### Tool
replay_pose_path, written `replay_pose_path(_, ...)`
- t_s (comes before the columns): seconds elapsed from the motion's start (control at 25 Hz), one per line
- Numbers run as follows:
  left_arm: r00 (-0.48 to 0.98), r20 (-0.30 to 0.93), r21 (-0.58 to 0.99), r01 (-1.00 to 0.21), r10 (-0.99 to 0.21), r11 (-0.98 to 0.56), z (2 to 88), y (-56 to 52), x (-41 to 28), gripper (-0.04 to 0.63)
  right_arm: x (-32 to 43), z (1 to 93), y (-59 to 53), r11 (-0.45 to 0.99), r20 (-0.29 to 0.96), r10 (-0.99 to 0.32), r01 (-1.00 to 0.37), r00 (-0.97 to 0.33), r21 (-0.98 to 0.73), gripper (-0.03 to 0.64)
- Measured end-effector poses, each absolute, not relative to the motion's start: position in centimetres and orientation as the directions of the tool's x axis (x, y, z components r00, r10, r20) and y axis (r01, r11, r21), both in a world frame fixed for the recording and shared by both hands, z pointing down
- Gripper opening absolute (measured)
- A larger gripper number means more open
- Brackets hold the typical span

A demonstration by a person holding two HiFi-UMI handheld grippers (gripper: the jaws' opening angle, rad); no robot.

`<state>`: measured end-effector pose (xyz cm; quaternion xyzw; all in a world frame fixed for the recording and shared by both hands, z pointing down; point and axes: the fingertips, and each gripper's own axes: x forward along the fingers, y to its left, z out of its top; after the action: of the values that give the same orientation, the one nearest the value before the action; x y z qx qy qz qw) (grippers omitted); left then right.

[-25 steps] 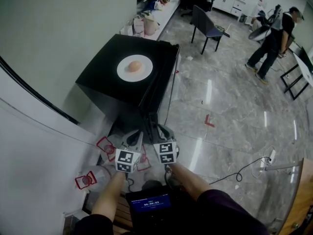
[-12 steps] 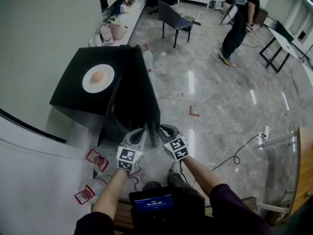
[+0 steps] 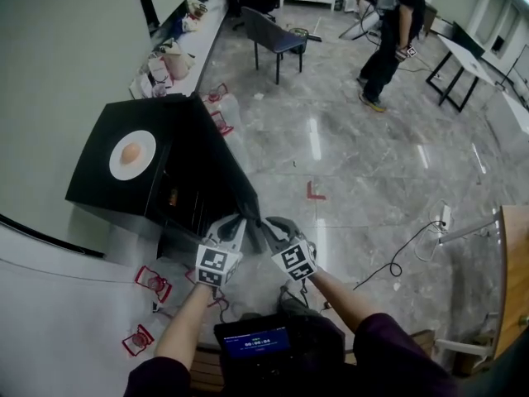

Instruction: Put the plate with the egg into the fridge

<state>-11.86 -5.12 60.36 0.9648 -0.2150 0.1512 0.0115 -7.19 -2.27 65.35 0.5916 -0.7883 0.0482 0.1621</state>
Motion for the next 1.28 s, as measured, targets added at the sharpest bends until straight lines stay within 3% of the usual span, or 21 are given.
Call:
replay_pose_path(0.32, 0.859, 0.287, -0.046, -0.429, -0.423, -0.902, 60.3, -5.1, -6.7, 0.009, -0.4, 65.4, 0.2, 0.227, 0.275, -0.94, -0.972, -0.203, 0.055, 0.042)
replay_pose_path(0.48, 0.865, 0.295, -0.038, -0.414, -0.406, -0.909, 60.4, -5.3, -3.5, 0.009, 2.2, 64.3, 0.3, 0.189, 0.252, -0.954, -0.979, -0.165, 0.076, 0.009)
replay_pose_path(1.0, 0.921, 0.291, -0.012, -0.267, -0.259, -0.964, 60.6, -7.8, 6.1, 0.009, 8.2, 61.0, -2.3, 0.05, 0.207, -0.978, -0.98, -0.009, 0.194, 0.008)
replay_pose_path(1.28, 0.925, 0.296, -0.003, -0.25, -0.24, -0.968, 60.8, -9.8, 10.3, 0.009, 11.6, 60.5, -3.4, 0.038, 0.205, -0.979, -0.968, 0.014, 0.249, 0.008)
